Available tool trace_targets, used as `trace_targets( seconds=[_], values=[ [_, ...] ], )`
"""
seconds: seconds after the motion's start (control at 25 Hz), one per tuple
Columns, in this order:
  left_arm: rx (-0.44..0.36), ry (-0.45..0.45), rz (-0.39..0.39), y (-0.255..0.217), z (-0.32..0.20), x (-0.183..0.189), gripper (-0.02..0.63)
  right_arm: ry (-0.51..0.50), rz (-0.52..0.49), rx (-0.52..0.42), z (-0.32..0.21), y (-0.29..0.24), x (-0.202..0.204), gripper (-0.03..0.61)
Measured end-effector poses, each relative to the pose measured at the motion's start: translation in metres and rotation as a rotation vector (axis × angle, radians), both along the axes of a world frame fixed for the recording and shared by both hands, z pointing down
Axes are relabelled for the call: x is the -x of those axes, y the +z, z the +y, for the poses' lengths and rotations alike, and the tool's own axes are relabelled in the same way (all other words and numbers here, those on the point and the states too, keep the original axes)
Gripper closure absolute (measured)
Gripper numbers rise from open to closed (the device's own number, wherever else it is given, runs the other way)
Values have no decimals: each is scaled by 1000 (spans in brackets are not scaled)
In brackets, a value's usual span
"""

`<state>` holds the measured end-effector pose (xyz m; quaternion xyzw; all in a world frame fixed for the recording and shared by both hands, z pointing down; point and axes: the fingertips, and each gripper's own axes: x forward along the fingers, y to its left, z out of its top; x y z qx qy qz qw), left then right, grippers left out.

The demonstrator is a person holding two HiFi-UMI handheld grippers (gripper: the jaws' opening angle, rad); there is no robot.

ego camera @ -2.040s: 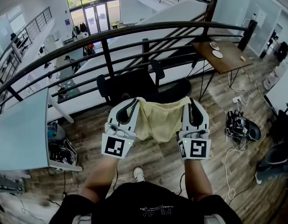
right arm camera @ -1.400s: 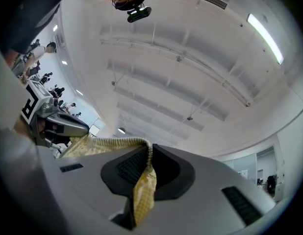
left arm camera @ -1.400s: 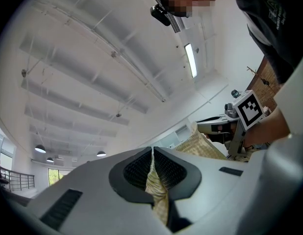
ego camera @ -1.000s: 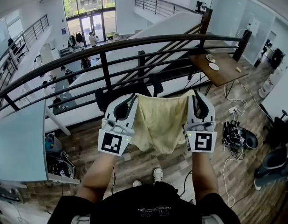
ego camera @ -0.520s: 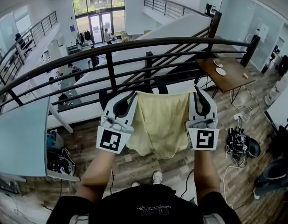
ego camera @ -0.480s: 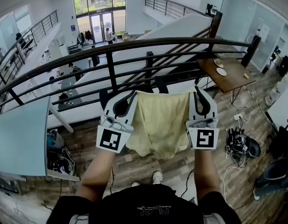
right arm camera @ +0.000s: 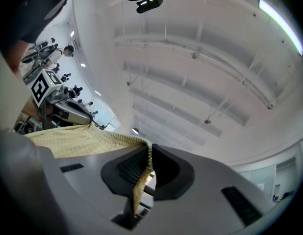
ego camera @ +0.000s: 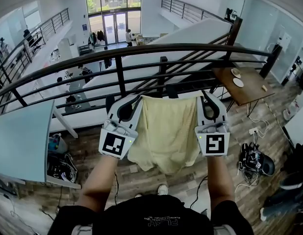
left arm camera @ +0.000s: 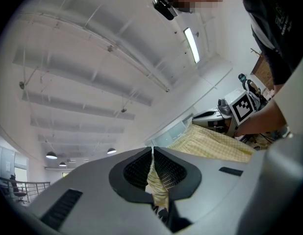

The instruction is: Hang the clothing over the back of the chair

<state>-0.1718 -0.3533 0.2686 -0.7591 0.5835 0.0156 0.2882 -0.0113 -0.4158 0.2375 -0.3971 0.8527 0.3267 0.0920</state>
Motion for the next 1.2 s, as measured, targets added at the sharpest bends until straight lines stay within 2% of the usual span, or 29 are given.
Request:
trace_targets(
  seconds=[0.12, 0.24, 0.64, 1.2],
  values=[
    [16, -21, -28, -1, -14, 1, 589, -16, 30, 6, -17, -1, 3, 540],
    [56, -38, -22, 2, -30, 1, 589, -42, 53, 2, -31, 0, 5, 540],
    [126, -107, -30, 8, -69, 14, 589, -66, 177, 78, -80, 12, 18, 540],
    [209, -189, -49, 35, -107, 40, 589, -143, 299, 153, -125, 41, 50, 540]
  ],
)
